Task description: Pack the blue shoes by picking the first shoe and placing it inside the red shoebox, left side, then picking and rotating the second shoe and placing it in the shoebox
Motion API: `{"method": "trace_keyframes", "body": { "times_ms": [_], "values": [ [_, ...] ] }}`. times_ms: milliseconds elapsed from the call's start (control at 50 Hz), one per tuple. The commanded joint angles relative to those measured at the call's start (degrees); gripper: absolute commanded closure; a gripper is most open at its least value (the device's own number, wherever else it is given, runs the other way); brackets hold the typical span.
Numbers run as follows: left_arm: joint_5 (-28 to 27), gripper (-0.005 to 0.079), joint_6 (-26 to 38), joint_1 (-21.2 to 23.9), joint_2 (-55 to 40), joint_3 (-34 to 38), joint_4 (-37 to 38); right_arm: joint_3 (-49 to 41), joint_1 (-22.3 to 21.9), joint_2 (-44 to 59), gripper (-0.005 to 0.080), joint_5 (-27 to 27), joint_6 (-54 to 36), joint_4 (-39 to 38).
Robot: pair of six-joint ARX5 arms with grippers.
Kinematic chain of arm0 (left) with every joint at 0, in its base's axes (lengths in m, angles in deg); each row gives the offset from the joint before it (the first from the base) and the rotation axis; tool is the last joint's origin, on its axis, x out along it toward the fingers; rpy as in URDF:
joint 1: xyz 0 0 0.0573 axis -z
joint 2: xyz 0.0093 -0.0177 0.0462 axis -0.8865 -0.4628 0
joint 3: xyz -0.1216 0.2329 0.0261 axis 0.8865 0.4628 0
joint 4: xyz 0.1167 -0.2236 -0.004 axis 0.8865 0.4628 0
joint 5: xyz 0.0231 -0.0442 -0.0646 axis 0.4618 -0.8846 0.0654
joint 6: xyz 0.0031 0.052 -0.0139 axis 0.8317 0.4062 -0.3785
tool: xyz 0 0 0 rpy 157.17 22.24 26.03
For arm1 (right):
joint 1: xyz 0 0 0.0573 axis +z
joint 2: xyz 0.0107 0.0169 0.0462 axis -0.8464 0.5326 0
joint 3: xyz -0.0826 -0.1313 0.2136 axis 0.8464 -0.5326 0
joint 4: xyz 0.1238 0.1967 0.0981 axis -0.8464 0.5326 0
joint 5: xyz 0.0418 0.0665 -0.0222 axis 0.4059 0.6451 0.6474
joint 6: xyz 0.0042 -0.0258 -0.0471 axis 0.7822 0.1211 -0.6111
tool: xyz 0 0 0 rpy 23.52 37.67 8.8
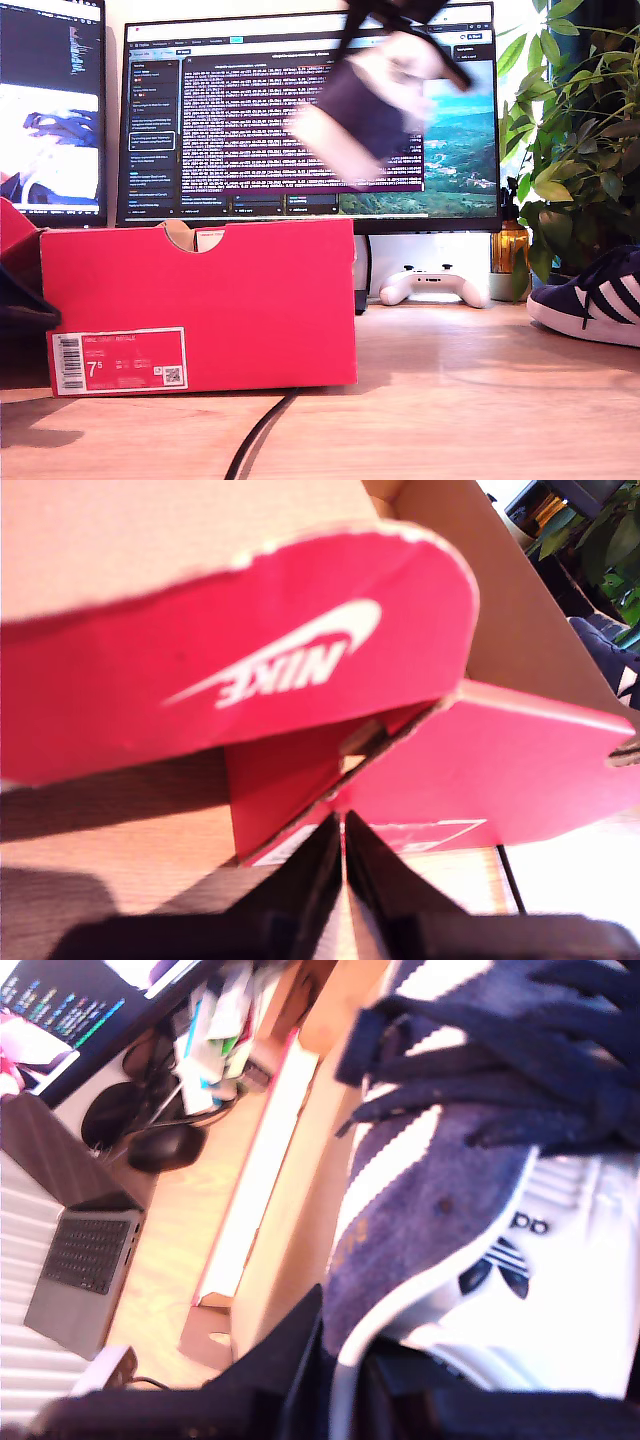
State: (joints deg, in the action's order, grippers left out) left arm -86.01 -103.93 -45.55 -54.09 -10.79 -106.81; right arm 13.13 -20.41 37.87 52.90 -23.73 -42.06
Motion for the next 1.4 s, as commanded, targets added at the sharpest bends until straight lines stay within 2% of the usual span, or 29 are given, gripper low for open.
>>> {"method": "trace_keyframes", "body": {
  "times_ms": [0,240,400,920,1220,1260,1380],
  "values": [
    [-0.02,0.0764,1.16,0.28,-0.24,1.03,-0.79,4.52,0.9,1.79,0.0765,0.13,-0.17,-2.21],
    [0.0,0.0764,1.66,0.28,-0.24,1.03,-0.83,18.34,3.39,12.59,0.0765,-0.46,-0.22,0.48],
    [0.28,0.0764,1.68,0.28,-0.24,1.03,-0.83,24.5,4.92,18.34,0.0765,-3.5,-0.17,2.54],
    [0.81,0.0764,1.66,0.28,-0.24,1.03,-0.87,25.14,8.31,29.44,0.0765,-8.15,2.91,3.78],
    [0.81,0.0764,1.66,0.28,-0.24,1.03,-0.85,25.14,9.2,32.11,0.0763,-10.38,4.11,2.27],
    [0.81,0.0764,1.66,0.28,-0.24,1.03,-0.85,25.14,9.33,32.11,0.0729,-10.38,4.09,1.73],
    [0.81,0.0764,1.66,0.28,-0.24,1.03,-0.85,25.16,9.46,32.11,0.0505,-9.35,4.09,0.17]
  ]
}}
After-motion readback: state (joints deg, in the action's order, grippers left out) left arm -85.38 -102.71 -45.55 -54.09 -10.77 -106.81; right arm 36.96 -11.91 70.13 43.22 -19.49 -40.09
